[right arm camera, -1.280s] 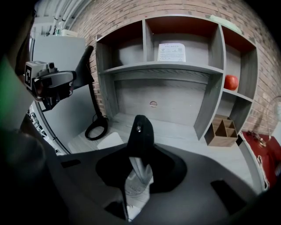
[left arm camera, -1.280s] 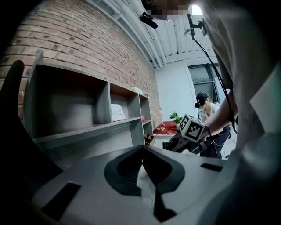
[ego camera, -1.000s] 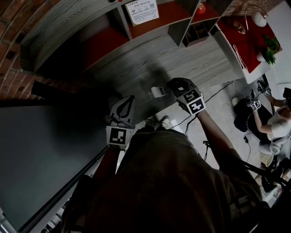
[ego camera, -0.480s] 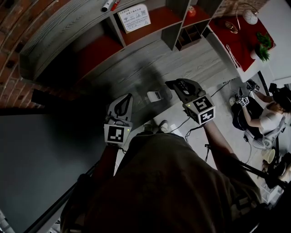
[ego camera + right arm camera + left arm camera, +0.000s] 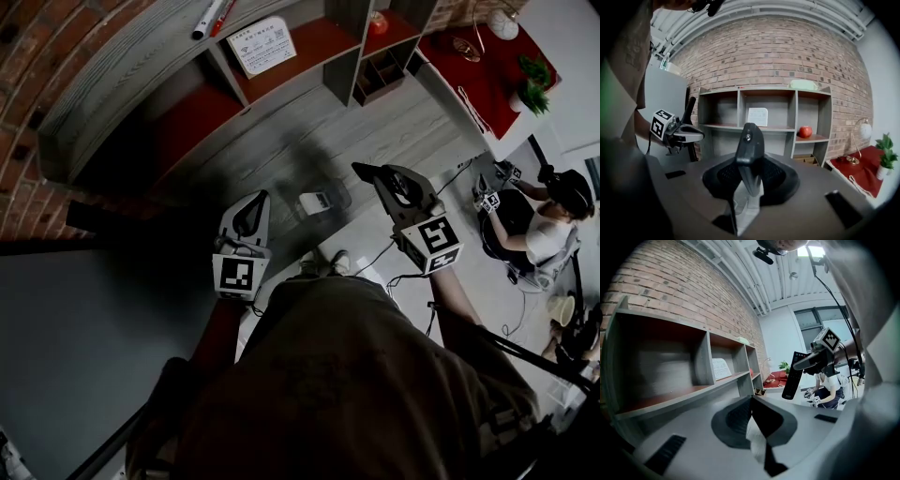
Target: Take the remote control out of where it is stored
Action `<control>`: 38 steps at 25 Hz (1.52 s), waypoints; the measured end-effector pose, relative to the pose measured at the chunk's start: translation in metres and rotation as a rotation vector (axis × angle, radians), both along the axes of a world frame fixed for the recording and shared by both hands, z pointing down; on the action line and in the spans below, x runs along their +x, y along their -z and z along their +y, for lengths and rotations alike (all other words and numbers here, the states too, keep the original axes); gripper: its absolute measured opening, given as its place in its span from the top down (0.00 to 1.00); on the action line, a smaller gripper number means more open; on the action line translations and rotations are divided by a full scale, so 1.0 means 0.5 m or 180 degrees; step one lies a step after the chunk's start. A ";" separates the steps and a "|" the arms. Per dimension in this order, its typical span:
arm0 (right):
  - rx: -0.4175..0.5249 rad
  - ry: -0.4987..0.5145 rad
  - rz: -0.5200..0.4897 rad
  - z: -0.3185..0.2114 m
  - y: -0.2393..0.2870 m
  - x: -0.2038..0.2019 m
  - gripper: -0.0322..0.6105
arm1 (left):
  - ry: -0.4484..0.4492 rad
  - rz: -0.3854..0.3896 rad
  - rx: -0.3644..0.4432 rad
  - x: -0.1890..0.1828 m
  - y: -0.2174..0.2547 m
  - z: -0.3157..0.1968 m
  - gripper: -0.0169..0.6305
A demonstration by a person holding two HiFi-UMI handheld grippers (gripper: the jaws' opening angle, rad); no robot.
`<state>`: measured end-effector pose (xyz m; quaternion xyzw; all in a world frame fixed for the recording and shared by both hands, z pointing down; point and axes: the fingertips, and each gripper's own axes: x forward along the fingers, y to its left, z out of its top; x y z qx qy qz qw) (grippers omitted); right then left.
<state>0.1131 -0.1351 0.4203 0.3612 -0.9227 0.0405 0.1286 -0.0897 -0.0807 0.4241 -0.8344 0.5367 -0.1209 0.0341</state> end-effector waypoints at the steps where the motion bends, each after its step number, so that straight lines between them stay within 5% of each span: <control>1: 0.0046 -0.0036 -0.0058 0.002 0.008 0.006 0.82 | -0.0002 0.0001 0.0004 0.000 0.003 -0.002 0.96; 12: 0.0601 -0.0132 -0.0641 0.068 0.124 0.041 0.82 | 0.0086 0.0023 0.0031 -0.023 0.025 -0.019 0.96; 17: 0.0706 -0.0107 -0.0583 0.089 0.139 0.050 0.82 | 0.0111 0.0035 0.0080 -0.029 0.036 -0.024 0.96; 30: 0.0647 -0.0128 -0.0446 0.087 0.123 0.048 0.82 | -0.0047 -0.0068 0.0161 -0.003 0.050 -0.040 0.96; 38: 0.0270 -0.0134 -0.0166 0.036 0.048 0.043 0.82 | -0.0088 -0.0002 0.0102 0.015 0.037 -0.041 0.96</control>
